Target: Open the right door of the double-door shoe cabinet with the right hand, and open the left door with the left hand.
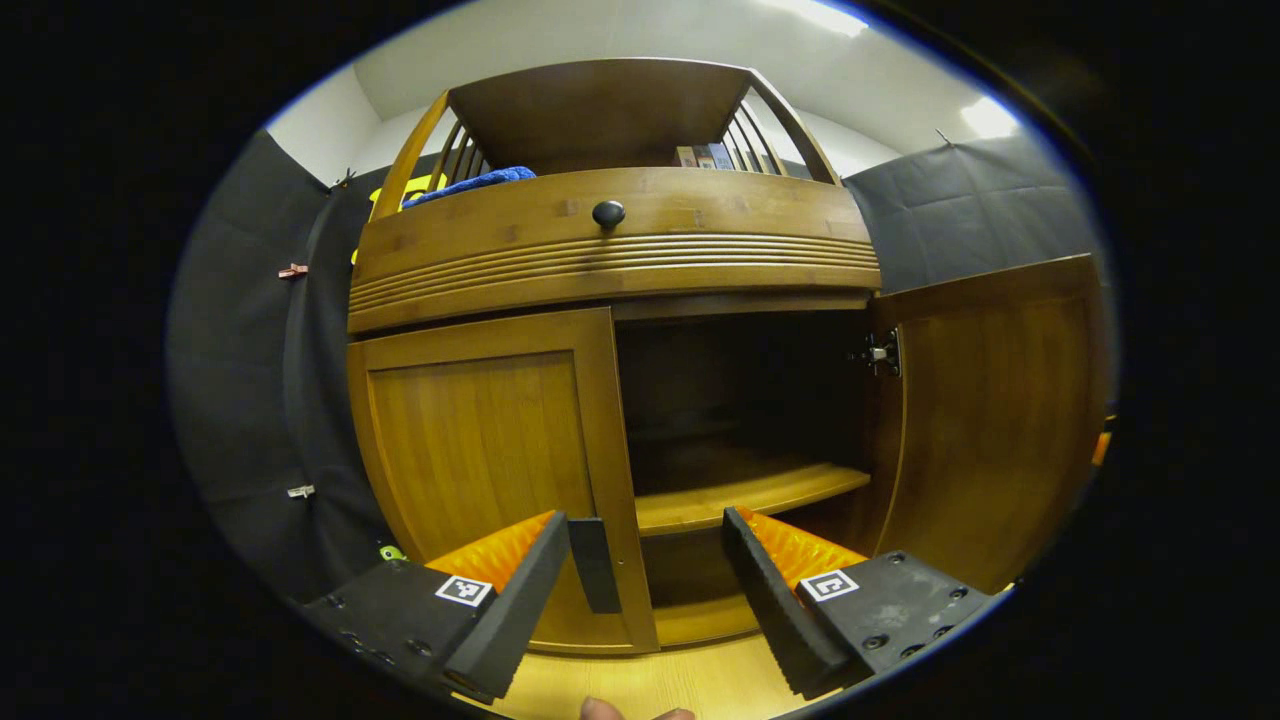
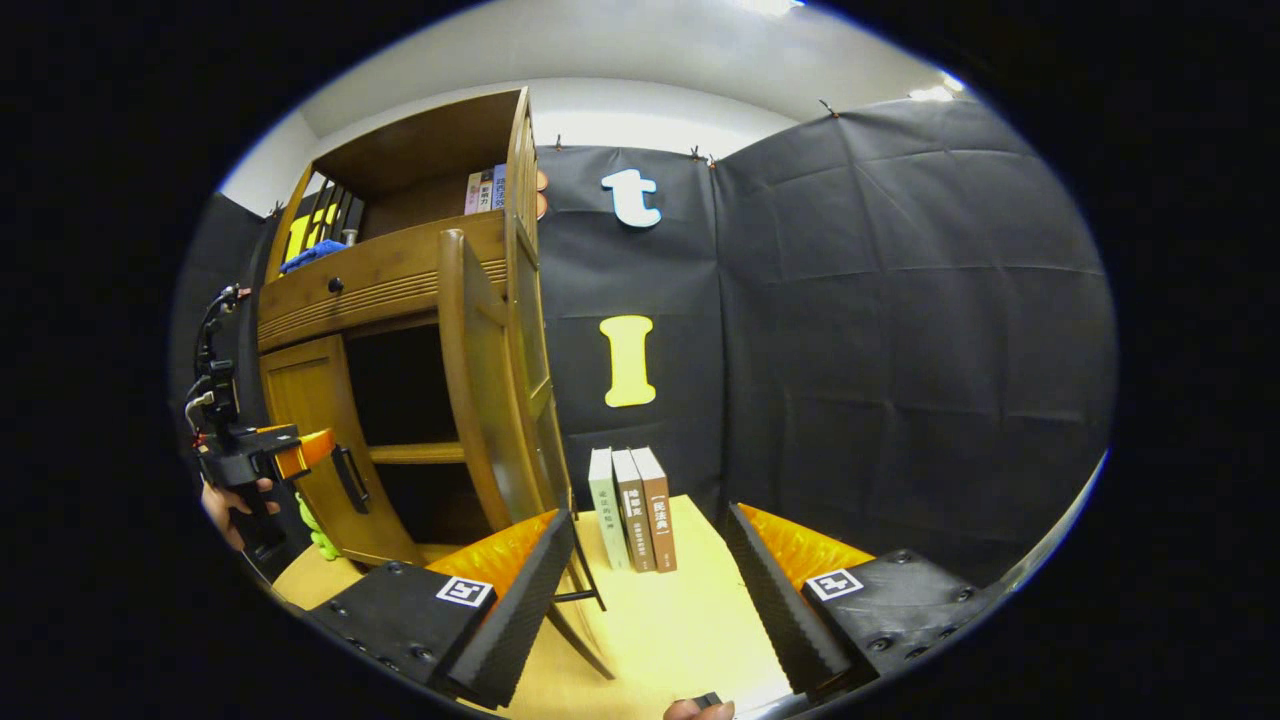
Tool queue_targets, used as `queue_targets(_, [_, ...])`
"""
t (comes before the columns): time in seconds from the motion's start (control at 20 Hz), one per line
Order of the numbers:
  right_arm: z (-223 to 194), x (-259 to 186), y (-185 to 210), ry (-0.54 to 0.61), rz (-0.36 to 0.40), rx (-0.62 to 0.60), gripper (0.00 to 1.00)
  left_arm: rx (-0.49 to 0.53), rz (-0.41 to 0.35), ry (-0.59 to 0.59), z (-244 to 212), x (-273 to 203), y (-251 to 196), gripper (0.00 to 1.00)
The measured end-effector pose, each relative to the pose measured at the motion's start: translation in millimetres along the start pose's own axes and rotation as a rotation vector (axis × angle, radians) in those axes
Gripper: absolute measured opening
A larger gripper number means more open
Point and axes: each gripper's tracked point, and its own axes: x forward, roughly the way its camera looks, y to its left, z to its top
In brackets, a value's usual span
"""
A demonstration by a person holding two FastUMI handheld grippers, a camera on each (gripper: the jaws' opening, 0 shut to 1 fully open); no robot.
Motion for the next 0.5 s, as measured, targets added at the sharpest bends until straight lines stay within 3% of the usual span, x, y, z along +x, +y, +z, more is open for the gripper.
queue_targets(0.1, [-0.9, -3.2, -9.1, 0.003, -0.026, -0.011, 0.94, 0.007, 0.001, 0.006, -16.4, 14.3, 0.3, 1.0])
queue_targets(0.4, [19.1, -5.0, -18.5, -0.055, -0.057, -0.032, 0.98, 0.045, 0.066, 0.03, -52.7, 55.2, 23.7, 0.99])
queue_targets(0.5, [20.0, -4.6, -21.2, -0.059, -0.063, -0.043, 0.98, 0.019, 0.075, 0.048, -63.8, 68.4, 27.1, 0.94])
